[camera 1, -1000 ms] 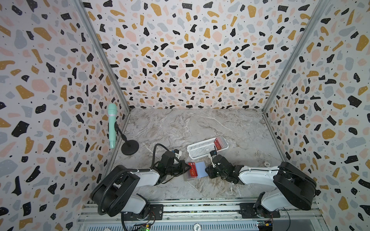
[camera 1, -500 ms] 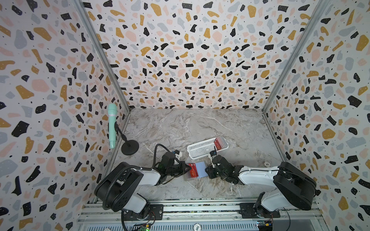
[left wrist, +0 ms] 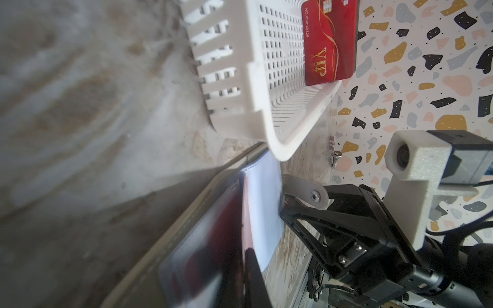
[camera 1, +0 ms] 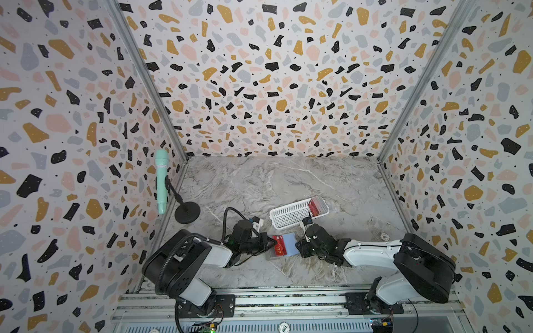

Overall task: Insert credit cards into a card holder
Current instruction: Insert the credit card into the card slot.

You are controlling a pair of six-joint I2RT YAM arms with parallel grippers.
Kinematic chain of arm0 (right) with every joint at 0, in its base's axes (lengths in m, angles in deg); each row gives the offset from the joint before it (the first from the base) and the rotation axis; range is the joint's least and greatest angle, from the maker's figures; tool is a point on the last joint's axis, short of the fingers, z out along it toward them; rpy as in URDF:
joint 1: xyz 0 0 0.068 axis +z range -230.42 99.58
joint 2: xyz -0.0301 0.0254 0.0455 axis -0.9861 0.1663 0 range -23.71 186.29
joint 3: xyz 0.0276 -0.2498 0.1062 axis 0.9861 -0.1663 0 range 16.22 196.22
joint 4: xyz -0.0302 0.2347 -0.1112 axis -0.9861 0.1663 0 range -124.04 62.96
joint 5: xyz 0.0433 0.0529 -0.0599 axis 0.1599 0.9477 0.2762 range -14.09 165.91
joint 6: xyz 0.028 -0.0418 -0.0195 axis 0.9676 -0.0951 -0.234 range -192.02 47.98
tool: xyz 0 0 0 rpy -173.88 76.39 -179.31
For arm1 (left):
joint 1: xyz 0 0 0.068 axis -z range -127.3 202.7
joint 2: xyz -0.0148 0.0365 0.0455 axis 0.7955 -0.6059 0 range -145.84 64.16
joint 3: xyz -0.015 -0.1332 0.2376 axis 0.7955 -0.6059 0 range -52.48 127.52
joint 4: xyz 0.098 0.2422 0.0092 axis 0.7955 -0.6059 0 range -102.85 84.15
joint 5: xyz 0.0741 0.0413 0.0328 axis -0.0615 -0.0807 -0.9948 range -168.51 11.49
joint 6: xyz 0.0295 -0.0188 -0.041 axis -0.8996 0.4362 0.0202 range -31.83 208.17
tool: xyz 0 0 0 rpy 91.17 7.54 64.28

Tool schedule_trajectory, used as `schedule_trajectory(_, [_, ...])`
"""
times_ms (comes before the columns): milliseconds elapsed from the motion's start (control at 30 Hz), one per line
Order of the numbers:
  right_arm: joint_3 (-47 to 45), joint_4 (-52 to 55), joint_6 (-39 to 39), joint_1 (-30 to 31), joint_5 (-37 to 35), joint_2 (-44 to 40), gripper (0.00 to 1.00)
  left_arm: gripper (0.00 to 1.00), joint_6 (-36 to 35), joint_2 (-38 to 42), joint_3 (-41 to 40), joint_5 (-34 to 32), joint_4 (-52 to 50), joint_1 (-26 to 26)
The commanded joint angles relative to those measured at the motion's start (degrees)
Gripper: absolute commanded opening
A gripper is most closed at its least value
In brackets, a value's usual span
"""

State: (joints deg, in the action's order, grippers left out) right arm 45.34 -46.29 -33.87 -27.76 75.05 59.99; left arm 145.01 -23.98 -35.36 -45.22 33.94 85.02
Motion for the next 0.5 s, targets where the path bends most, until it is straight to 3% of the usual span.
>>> schedule_trajectory(0, [-1.3, 2.1, 0.7, 0.4, -0.8, 0.3, 0.3, 0.0, -1.1, -1.3, -0.6, 1.4, 2.6, 0.4])
schedule_trajectory(267, [-2.3, -1.1, 1.0, 0.3, -1.1, 0.3, 0.29, 0.0, -5.7, -0.5, -2.1, -1.3, 4.8, 0.5])
schedule_trajectory(467, [-4.0, -2.8, 2.2, 0.5, -0.8, -0.8, 0.3, 0.03, -5.4, -2.3, -2.3, -1.8, 7.6, 0.5])
